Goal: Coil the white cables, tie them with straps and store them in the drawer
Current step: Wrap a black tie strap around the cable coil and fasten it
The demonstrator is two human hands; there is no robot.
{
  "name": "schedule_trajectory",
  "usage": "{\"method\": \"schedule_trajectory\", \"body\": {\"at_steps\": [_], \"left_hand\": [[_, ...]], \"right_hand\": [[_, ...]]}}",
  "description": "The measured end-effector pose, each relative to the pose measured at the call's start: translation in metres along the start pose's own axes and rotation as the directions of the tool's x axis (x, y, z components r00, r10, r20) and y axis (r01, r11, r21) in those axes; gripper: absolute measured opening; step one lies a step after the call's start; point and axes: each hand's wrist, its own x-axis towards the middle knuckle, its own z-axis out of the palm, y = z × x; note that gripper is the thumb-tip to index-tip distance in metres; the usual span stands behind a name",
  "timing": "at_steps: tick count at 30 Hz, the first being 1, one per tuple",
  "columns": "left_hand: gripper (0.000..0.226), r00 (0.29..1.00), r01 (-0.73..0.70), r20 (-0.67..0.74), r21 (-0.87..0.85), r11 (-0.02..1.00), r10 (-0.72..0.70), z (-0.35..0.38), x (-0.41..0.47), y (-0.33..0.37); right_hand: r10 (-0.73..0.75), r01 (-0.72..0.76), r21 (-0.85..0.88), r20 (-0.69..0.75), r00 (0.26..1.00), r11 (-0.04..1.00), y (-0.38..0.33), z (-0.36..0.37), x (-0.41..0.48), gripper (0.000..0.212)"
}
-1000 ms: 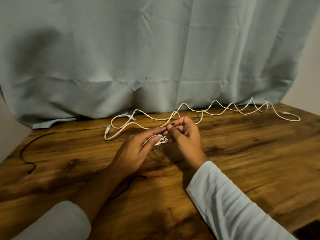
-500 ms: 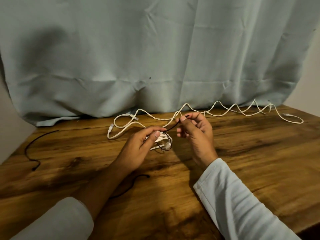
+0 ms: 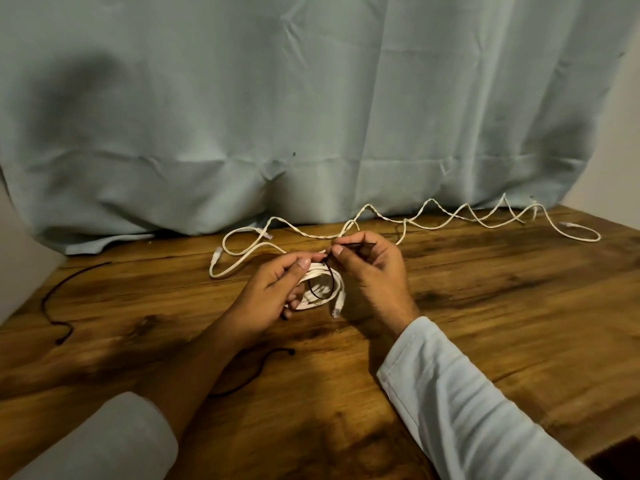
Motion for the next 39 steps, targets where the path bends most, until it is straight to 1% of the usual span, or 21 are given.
{"method": "schedule_trajectory", "body": {"at_steps": [2,5,8,10,13,15,20,24,26,28,30,33,35,39], "left_hand": [[0.029,1.000,0.017,0.024,-0.006,1.000,-0.017,0.001,-0.001,0.002],[0.030,0.998,0.035,0.058,-0.004,0.999,-0.035,-0.001,-0.002,0.004],[0.030,0.995,0.049,0.090,-0.004,0.999,-0.048,0.000,-0.003,0.004],[0.029,0.994,0.057,0.090,-0.020,0.998,-0.055,0.000,-0.003,0.004],[0.027,0.996,0.069,0.061,-0.052,0.996,-0.066,-0.001,-0.001,0.002],[0.027,0.996,0.072,0.048,-0.067,0.995,-0.069,-0.002,0.000,0.000],[0.024,0.997,0.074,0.012,-0.063,0.995,-0.074,0.000,0.000,-0.001],[0.024,0.997,0.074,-0.033,-0.060,0.995,-0.076,0.002,0.000,-0.001],[0.025,0.996,0.079,-0.043,-0.068,0.995,-0.082,0.003,0.000,-0.001],[0.025,0.994,0.088,-0.053,-0.083,0.993,-0.092,0.003,0.001,-0.001],[0.024,0.994,0.096,-0.051,-0.090,0.991,-0.101,0.003,0.001,-0.001],[0.025,0.995,0.092,-0.040,-0.092,0.992,-0.096,0.002,0.001,-0.001],[0.027,0.995,0.091,-0.027,-0.094,0.991,-0.094,0.001,0.001,-0.001],[0.030,0.995,0.095,0.019,-0.103,0.990,-0.093,0.001,0.001,0.001]], "right_hand": [[0.005,-0.003,0.027,-0.063,0.998,1.000,-0.001,-0.003,0.002,0.013],[0.007,0.000,0.034,-0.210,0.978,0.999,0.000,-0.008,0.005,0.012],[0.060,-0.024,0.117,-0.318,0.946,0.993,0.000,-0.012,0.006,0.012],[0.107,-0.064,0.156,-0.284,0.953,0.986,0.001,-0.013,0.005,0.012],[0.142,-0.122,0.172,-0.113,0.983,0.978,0.002,-0.009,0.002,0.011],[0.147,-0.138,0.178,-0.038,0.988,0.974,0.001,-0.004,0.001,0.011],[0.163,-0.151,0.285,-0.017,0.986,0.946,-0.007,-0.005,0.000,0.010],[0.150,-0.161,0.283,0.061,0.987,0.946,-0.007,0.002,-0.006,0.009],[0.115,-0.138,0.246,0.105,0.988,0.959,-0.004,0.004,-0.007,0.011],[0.040,-0.054,0.115,0.121,0.992,0.992,0.001,0.003,-0.004,0.014],[-0.012,0.016,-0.023,0.142,0.990,1.000,0.002,0.002,-0.003,0.016],[-0.018,0.033,-0.115,0.128,0.992,0.993,0.004,0.000,-0.002,0.014],[-0.015,0.030,-0.134,0.105,0.994,0.990,0.006,-0.001,-0.001,0.011],[0.002,-0.003,-0.079,-0.012,1.000,0.997,0.013,-0.002,0.004,0.008]]}}
